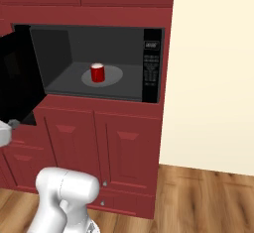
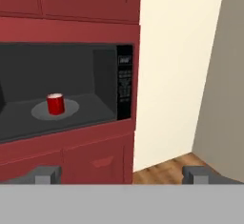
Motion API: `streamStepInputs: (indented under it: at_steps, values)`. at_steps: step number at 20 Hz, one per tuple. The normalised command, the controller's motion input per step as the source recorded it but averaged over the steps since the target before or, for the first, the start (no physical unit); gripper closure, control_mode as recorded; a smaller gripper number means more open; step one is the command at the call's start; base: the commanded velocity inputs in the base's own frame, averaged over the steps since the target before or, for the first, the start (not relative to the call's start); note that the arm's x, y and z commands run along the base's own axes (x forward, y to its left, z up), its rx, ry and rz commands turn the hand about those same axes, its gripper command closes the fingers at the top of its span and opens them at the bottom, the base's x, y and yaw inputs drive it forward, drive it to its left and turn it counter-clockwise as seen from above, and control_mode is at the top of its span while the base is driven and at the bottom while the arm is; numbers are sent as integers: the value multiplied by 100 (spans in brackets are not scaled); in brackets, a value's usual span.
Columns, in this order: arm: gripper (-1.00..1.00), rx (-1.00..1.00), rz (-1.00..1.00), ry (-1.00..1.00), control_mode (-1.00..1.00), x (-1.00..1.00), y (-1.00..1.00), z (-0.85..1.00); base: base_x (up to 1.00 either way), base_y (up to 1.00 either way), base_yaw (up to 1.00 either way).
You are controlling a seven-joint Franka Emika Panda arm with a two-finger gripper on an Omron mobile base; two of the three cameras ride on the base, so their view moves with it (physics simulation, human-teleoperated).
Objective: Pick the mug from the counter and place it inside the microwave. Then close the microwave.
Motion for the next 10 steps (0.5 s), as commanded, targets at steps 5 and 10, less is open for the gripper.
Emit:
streamStepInputs:
  at_steps: [5, 10]
  values:
    - [-100, 0, -30, -18, -100, -49, 0, 13, 0, 0, 0]
    - [-100, 0, -17, -5, -100, -81, 0, 3, 0, 0, 0]
